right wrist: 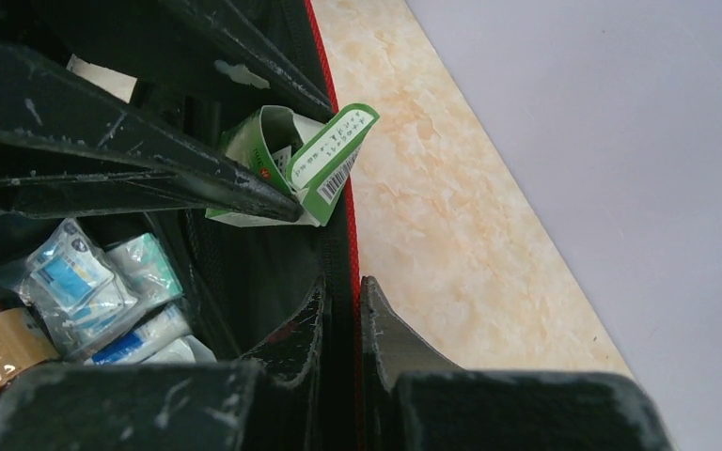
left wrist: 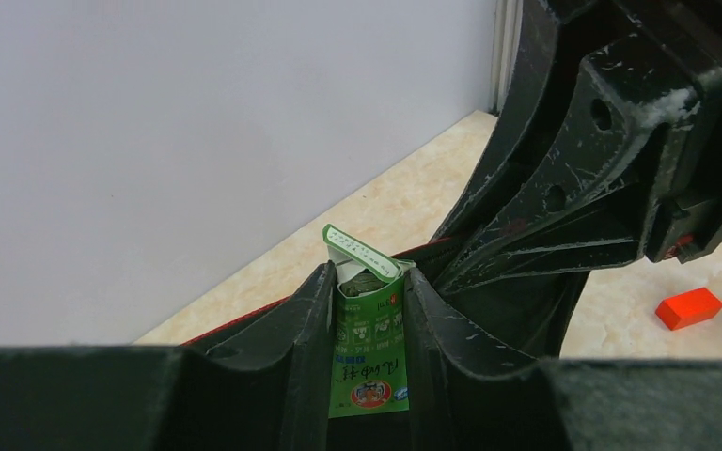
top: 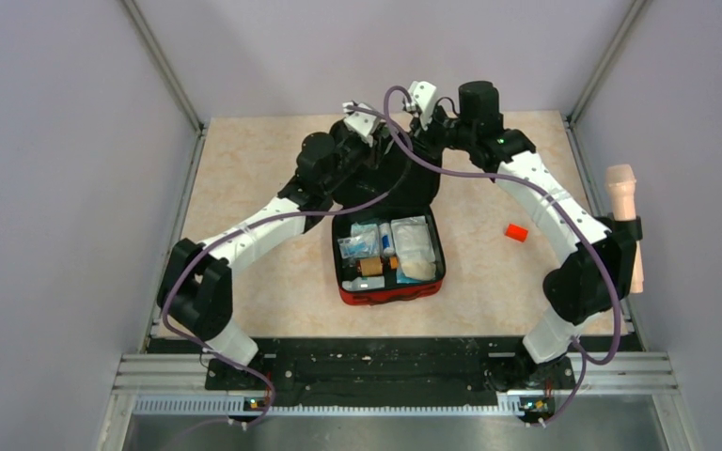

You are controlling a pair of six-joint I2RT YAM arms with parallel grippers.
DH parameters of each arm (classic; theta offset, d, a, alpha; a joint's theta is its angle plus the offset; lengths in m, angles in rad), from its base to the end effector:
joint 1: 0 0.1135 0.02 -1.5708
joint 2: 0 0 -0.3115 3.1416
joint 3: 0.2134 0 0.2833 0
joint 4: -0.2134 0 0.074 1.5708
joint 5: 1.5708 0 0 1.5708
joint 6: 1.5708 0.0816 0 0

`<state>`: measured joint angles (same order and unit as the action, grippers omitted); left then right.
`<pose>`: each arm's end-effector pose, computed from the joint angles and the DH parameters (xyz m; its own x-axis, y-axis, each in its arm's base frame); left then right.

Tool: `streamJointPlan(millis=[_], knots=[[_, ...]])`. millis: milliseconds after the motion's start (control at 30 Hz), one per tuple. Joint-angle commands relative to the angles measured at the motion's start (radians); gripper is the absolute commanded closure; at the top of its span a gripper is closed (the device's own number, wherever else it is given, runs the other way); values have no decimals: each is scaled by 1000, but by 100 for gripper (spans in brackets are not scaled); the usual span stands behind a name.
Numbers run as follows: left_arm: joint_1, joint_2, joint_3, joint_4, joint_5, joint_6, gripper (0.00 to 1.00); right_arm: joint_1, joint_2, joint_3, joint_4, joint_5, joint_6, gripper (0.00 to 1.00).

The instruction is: Organize the medicine kit

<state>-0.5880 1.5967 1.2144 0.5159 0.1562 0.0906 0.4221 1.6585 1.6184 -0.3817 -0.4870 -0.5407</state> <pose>0.3762 -0.2660 0.3979 0.1716 -0.0070 -0.9851 0.6634 0.7401 0.1103 0.4037 0.2231 0.4128 0.0666 -0.4687 -0.8808 -0.8366 0.4549 -0.3054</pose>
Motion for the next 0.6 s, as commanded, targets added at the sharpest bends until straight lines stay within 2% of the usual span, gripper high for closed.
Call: streamJointPlan(millis=[0,367,500,567], knots=[[-12,27,-19,79,-3,71,66,13,-1,-13,-44,-73,62,100],[-13,0,-110,22,6,143,69,8,10,-15,-24,-75,64,100],[-13,-6,-130,21,8,162,66,6,20,-9,-20,-77,73,100],[-13,-8,-133,24,-5,172,61,6,22,-8,-19,-80,80,100]])
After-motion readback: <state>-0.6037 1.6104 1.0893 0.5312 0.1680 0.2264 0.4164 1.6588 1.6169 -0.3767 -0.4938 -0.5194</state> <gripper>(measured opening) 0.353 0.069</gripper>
